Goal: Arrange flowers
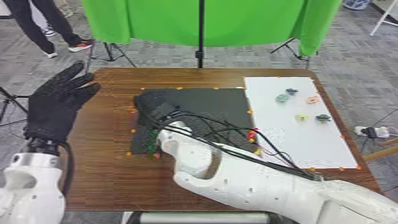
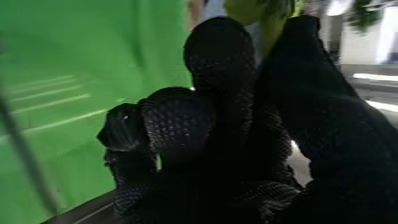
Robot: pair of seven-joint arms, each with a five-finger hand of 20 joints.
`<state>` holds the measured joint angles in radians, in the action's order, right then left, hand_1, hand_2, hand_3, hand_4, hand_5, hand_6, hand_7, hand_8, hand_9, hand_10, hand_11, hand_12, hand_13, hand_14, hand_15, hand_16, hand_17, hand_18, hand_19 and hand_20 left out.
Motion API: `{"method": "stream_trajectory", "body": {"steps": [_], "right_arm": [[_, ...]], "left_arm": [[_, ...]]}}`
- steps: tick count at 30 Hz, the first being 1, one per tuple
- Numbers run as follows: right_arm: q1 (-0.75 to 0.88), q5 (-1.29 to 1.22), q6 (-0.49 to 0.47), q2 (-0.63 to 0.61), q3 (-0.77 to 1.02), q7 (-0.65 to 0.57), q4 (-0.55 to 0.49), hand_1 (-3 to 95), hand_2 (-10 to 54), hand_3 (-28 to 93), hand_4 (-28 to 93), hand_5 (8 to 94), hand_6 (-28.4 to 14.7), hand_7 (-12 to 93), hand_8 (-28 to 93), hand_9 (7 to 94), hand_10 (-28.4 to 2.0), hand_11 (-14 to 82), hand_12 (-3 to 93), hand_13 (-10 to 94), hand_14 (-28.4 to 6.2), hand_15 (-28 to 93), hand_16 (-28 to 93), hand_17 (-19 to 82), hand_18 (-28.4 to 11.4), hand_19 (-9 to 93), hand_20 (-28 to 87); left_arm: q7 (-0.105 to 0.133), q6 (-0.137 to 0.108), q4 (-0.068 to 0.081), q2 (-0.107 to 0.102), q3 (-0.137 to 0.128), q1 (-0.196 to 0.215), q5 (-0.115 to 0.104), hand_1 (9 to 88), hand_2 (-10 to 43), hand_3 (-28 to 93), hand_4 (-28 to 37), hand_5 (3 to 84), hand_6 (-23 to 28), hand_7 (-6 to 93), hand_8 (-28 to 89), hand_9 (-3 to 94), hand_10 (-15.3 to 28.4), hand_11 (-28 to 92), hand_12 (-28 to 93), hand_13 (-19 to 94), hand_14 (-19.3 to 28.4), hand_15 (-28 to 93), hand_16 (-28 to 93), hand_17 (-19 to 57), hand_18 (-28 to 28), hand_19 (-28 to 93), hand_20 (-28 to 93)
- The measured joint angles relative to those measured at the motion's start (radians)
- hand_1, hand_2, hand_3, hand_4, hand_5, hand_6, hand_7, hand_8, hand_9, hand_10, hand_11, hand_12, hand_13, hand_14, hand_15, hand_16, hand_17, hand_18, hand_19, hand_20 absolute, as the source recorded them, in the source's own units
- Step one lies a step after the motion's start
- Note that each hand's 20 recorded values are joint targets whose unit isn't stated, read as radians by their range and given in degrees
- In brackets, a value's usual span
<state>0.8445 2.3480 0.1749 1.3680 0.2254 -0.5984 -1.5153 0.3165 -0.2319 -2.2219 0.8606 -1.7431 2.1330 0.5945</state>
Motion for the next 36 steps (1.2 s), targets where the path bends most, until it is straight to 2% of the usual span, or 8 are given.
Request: {"method": "stream_trajectory", "body": {"steps": [3,6,12,19,26,30,33,36], "right_arm": [[-0.020,-0.004,-0.012,0.028,-0.007,-0.028,-0.002,51.9,-9.5,68,-28,89.9,3.0,15,2,87.1,-8.4,42.1,26.9,72,-8.6,80,19,30,-24.2,93,53],[-0.015,0.025,-0.053,0.036,0.022,-0.022,-0.003,51.2,-9.5,67,-28,88.2,3.4,15,1,84.8,-8.4,43.8,27.0,71,-9.0,80,19,28,-24.0,93,52],[0.010,0.063,-0.176,0.029,0.052,0.014,-0.003,49.7,-9.5,66,-28,86.2,3.8,15,1,82.2,-8.7,45.7,26.6,69,-9.3,81,19,27,-23.8,93,51],[0.082,0.170,-0.231,0.027,0.125,0.125,-0.003,43.9,-9.5,68,-28,80.9,4.0,15,-1,77.5,-10.0,49.7,22.7,65,-10.3,83,18,23,-24.1,91,53],[0.090,0.154,-0.303,0.014,0.104,0.114,-0.022,38.4,-9.5,75,-28,78.1,3.5,15,-4,75.5,-10.7,51.1,21.2,63,-11.1,84,17,21,-23.9,90,56],[0.115,0.171,-0.341,0.023,0.148,0.152,-0.024,35.6,-9.5,78,-28,76.0,3.5,15,-11,74.5,-11.2,51.7,20.5,62,-11.4,84,17,21,-24.1,90,57],[0.160,0.216,-0.360,0.038,0.225,0.187,-0.024,34.7,-9.5,78,-28,74.6,3.4,16,-12,74.1,-11.4,51.7,20.3,62,-11.6,84,16,21,-24.2,90,57],[0.161,0.224,-0.358,0.038,0.221,0.176,-0.025,33.8,-9.5,78,-28,74.0,3.4,16,-13,74.0,-11.5,51.8,20.2,62,-11.7,85,16,21,-24.3,90,57]], "left_arm": [[0.001,0.000,0.008,-0.006,0.016,-0.043,0.000,24.7,7.0,80,-23.7,40.7,11.1,12.2,-9,34.9,20.4,27,12,25,27.3,54,-8,-9.4,25.4,54,15],[0.001,0.000,0.009,-0.006,0.023,-0.059,0.000,24.7,7.0,80,-23.7,40.7,11.1,12.2,-9,34.9,20.4,27,12,25,27.3,54,-8,-9.4,25.5,54,15],[0.007,0.001,0.010,-0.006,0.027,-0.051,-0.001,24.7,7.1,80,-23.6,40.8,11.3,12.2,-9,35.0,20.4,27,12,25,27.3,54,-9,-9.4,25.4,54,15],[0.005,0.004,0.017,-0.003,0.032,-0.048,-0.001,24.7,7.1,80,-23.6,40.8,11.3,12.1,-9,35.1,20.4,27,12,25,27.2,54,-9,-9.5,25.4,54,15],[0.005,0.010,0.020,0.000,0.029,-0.038,-0.001,24.9,7.2,80,-23.3,41.0,11.4,12.2,-9,35.2,20.5,27,12,25,27.2,54,-9,-9.5,25.4,54,15],[-0.009,0.015,0.020,0.008,0.029,-0.036,0.002,25.0,7.2,80,-23.3,41.0,11.4,12.2,-9,35.2,20.6,28,11,25,27.2,54,-9,-9.5,25.4,54,15],[-0.026,0.020,0.024,0.020,0.029,-0.044,0.006,25.0,7.2,80,-23.2,41.0,11.4,12.1,-9,35.2,20.5,28,11,26,27.2,54,-9,-9.5,25.4,54,15],[-0.034,0.021,0.025,0.028,0.028,-0.048,0.008,24.9,7.2,80,-23.1,41.0,11.4,12.1,-9,35.3,20.5,27,11,25,27.2,54,-9,-9.5,25.4,54,15]]}}
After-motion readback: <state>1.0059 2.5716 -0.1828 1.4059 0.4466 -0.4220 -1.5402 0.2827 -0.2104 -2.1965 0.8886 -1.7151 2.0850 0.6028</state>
